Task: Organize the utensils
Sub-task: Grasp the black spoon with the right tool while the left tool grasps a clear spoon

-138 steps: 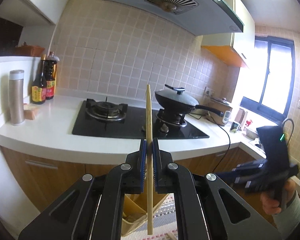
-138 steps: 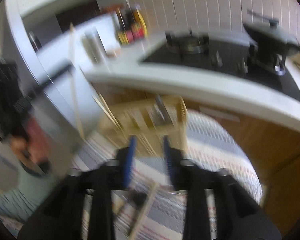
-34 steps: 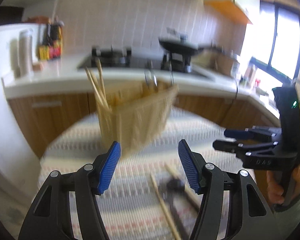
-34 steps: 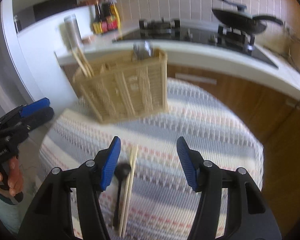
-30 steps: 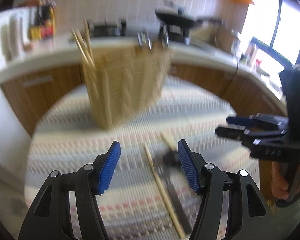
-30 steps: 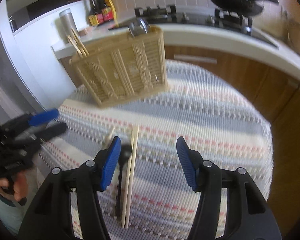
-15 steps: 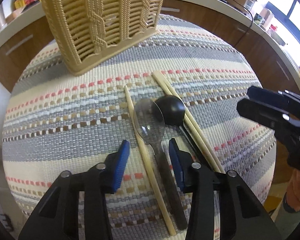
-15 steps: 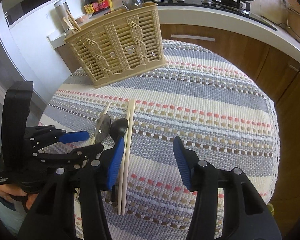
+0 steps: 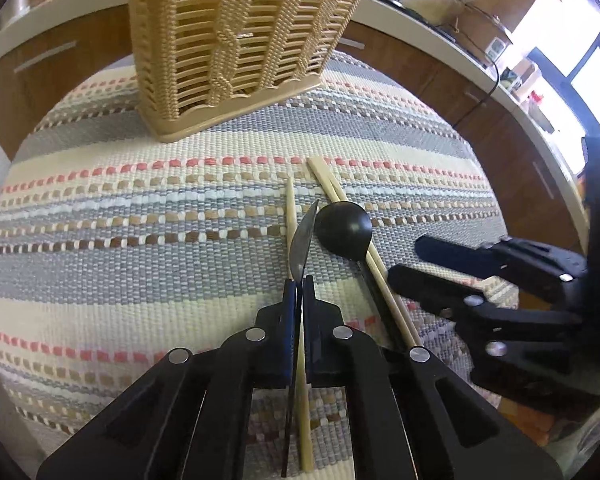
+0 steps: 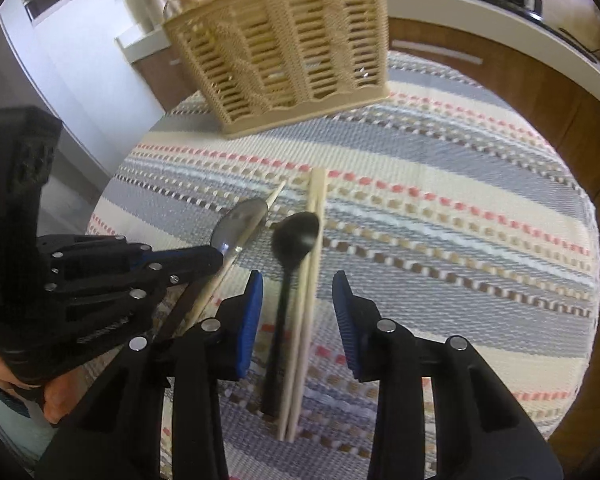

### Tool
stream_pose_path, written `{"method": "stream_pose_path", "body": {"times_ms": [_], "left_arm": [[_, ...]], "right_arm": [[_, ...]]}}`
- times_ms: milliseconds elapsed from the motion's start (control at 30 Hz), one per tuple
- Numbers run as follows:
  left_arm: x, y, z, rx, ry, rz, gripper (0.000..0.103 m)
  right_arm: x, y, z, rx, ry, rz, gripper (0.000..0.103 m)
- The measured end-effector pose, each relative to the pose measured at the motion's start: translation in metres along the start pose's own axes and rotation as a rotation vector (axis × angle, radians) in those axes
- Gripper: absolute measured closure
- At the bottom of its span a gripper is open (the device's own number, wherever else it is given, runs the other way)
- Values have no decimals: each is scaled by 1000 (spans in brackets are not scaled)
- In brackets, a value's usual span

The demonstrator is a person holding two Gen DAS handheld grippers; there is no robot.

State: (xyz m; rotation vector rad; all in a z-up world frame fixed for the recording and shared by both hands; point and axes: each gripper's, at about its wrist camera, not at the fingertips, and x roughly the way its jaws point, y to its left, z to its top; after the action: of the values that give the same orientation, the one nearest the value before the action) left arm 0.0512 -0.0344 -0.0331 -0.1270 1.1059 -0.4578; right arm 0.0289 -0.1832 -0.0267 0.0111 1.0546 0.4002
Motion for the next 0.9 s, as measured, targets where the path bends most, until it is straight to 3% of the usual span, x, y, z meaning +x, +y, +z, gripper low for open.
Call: {"method": "stream_pose_path", "body": {"times_ms": [100,233,333,400,533,567,667,700,833,900], "left_arm": [[-10,12,-1,-34,-15,-39,101],[-21,31,-2,-68,-32,-5,101],[-25,48,-4,-88,-31,18,101],[-25,56,-3,-103,-23,12,101],[-23,66,-6,-95,13,36,101],[-24,67,-7,-86,17,51,97],[-29,72,-8,-56,37,73,72],[-30,74,-9,-45,48,75,69],[-24,66,-9,34,99,133,73],[-21,61,-4,64,123,166,80]], "right_arm": [[8,6,1,-16,19,12,78],[20,16,5,-44,44,0,80],[31,19,9,-48,82,-2,89],[37,21,11,-44,100,22,90],[44,31,18,-72,122,-19,90],[45,35,19,-98,134,-37,90],[49,48,21,-167,165,-84,90],[51,52,21,-191,179,-99,90],[57,63,25,-248,254,-135,90],[63,68,30,-251,297,-148,90]]}}
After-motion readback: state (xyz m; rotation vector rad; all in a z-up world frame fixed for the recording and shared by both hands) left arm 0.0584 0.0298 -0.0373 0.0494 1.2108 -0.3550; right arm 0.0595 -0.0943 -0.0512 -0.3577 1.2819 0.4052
